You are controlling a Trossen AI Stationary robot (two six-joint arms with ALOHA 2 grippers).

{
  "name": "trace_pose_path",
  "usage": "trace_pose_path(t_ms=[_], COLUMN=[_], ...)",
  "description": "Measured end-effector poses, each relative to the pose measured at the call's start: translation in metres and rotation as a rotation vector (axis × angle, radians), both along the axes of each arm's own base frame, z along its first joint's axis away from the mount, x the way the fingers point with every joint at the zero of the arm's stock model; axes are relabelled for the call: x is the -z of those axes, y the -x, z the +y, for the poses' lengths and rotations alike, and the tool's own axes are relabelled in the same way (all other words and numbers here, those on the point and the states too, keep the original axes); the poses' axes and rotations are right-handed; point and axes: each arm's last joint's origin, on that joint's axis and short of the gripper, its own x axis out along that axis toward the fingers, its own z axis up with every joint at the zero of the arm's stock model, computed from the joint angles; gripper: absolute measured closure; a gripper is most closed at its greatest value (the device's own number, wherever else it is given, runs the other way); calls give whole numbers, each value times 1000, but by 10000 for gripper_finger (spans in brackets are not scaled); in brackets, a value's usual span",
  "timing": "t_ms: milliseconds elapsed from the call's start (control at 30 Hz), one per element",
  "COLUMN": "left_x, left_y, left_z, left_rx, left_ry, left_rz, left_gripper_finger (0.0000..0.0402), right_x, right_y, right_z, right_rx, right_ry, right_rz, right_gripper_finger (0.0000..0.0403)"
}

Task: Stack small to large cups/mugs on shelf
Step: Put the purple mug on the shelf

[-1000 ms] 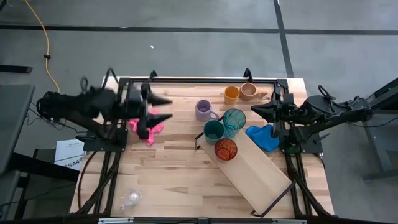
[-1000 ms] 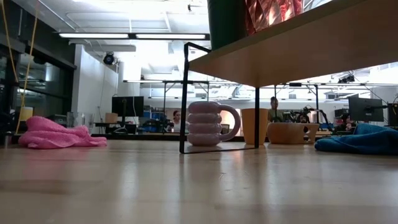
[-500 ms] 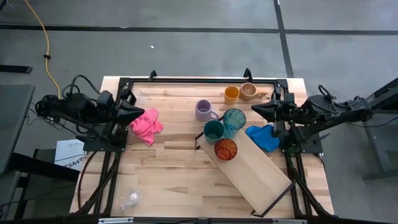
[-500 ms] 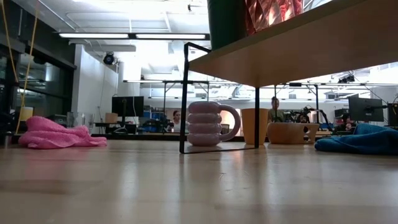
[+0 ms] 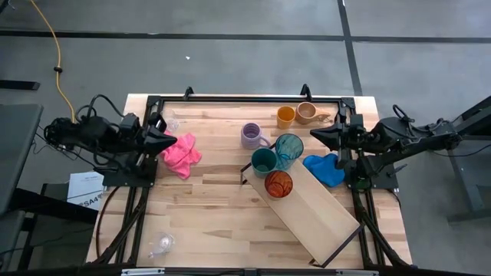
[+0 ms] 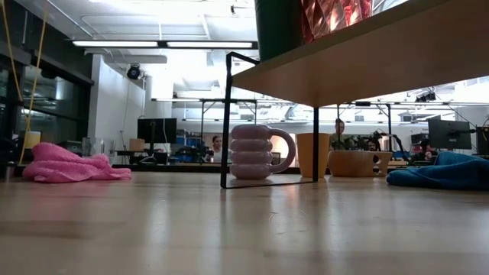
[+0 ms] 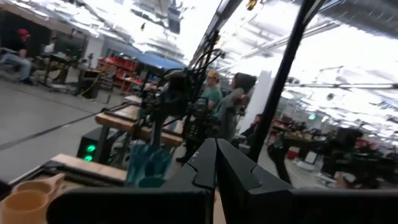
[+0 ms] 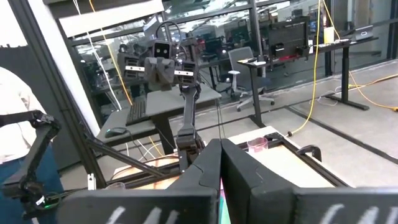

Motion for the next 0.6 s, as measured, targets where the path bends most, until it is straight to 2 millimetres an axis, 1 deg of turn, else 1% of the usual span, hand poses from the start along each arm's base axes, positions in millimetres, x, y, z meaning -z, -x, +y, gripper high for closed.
trace_pose_path(t_ms=[100,200,267,333,433,500,600], left_x=[4,5,5,5,5,5,5], left_y=[0,0,0,0,0,0,0], left_z=[0,2,2,3,4,4,4], left_rx=[-14,-43,-68,-102,-115,-117,-117], left_ry=[-15,46,57,53,54,54,54], left_rz=[43,49,48,49,50,49,51], left_gripper_finger=[401,401,401,401,401,401,401], right_x=[0,-1,-1,-3,-19,-32,-48], right_y=[0,0,1,0,-5,-11,-20], right_z=[0,-1,-3,-7,-18,-27,-48], right_rx=[2,38,100,185,283,348,464], right_ry=[0,-8,-41,-63,-36,-25,-73], right_rz=[-1,-9,-20,-29,-21,36,149], right_gripper_finger=[402,402,399,386,342,301,235])
